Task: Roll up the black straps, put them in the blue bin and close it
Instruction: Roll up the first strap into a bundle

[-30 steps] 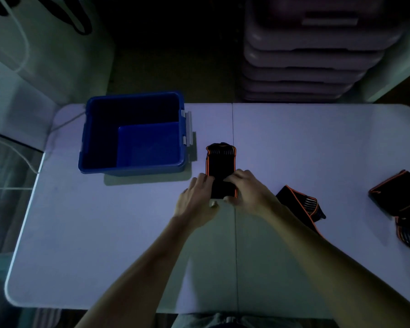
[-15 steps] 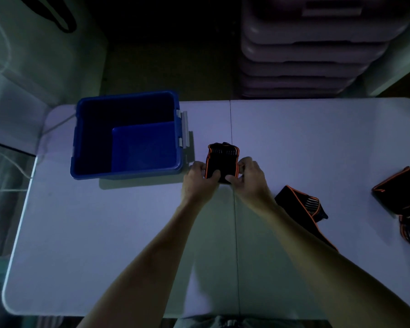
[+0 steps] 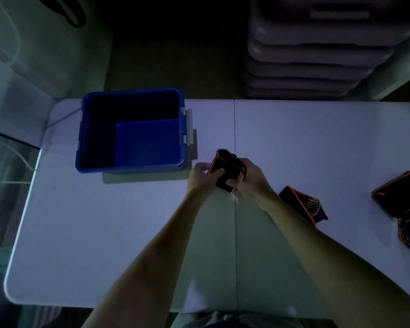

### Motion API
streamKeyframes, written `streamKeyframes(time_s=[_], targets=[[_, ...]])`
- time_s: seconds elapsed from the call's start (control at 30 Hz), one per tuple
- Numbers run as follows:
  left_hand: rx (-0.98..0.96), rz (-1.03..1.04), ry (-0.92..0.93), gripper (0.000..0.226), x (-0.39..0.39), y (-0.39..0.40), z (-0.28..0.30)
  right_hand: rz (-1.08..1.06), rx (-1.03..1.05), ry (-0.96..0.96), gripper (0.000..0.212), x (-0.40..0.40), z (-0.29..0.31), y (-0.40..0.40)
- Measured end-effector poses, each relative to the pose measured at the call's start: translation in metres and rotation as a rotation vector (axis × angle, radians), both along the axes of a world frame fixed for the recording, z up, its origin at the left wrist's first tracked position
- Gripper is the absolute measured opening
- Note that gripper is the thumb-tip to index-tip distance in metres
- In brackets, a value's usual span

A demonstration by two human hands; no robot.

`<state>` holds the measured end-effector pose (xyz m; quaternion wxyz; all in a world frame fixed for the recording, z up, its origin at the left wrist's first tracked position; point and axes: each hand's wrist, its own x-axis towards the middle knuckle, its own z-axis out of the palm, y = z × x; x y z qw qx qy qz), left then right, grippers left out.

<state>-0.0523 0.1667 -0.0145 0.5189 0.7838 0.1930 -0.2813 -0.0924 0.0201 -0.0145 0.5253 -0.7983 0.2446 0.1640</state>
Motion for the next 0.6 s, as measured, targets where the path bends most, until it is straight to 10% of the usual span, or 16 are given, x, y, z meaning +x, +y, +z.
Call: streamKeyframes(time_s=[0.6], targets=[[0.047, 0.438, -0.058, 0.030, -0.111, 0.202, 0.016, 0.366, 0.075, -0.117, 0.074, -0.045, 0.019, 0.192]])
